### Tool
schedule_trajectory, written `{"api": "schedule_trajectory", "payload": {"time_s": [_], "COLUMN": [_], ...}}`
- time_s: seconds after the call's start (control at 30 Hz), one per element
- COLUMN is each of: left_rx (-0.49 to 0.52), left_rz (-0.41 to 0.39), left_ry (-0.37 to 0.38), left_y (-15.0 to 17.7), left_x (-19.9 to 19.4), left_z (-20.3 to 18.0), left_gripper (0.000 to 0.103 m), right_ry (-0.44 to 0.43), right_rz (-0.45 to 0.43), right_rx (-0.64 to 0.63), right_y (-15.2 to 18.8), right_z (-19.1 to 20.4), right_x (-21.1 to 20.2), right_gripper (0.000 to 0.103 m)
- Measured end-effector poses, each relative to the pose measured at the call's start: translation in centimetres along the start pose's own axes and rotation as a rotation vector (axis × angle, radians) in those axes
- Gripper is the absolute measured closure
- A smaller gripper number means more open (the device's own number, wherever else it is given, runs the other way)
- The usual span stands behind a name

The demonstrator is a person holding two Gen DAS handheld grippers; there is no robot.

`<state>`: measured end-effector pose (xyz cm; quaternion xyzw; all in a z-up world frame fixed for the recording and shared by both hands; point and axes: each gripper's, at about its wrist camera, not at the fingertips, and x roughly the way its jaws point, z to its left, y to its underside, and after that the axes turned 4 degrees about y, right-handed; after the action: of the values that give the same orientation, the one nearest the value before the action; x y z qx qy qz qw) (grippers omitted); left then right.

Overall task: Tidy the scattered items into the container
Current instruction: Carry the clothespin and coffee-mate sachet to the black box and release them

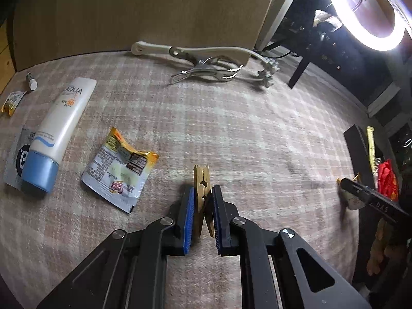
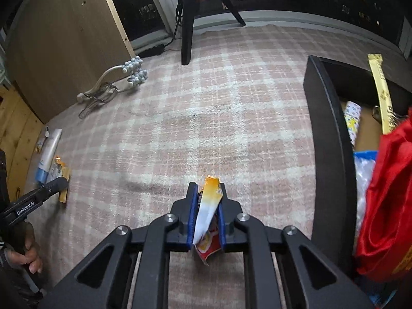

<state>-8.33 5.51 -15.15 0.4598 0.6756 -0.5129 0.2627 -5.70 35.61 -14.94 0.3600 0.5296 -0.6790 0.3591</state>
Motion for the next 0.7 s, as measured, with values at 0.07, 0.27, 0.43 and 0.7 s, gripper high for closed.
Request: {"api": "schedule_trajectory", "payload": {"time_s": [0.07, 0.27, 0.43, 0.7], "left_rx": [0.007, 0.068, 0.153, 0.318], "left_rz": [-0.011, -0.028, -0.024, -0.037], "left_ry": [0.015, 0.078, 0.152, 0.283], "left_y": [-0.2, -0.9, -2.0, -4.4], "left_x": [-0.5, -1.7, -1.6, -0.7], "left_z": [-0.5, -3.9, -9.0, -19.7], "left_gripper": [0.091, 0.091, 0.091, 0.091], "right_ry": [-0.008, -0.023, -0.017, 0.077], "right_rz": [-0.017, -0.085, -0.150, -0.260], "right_rx": [0.002, -0.003, 0.013, 0.070], "right_y": [-0.1, -0.5, -0.5, -1.4], "right_z": [0.2, 0.1, -1.0, -6.9], "right_x": [-0.7, -4.1, -7.4, -12.8], "right_gripper": [0.093, 0.093, 0.093, 0.093]}}
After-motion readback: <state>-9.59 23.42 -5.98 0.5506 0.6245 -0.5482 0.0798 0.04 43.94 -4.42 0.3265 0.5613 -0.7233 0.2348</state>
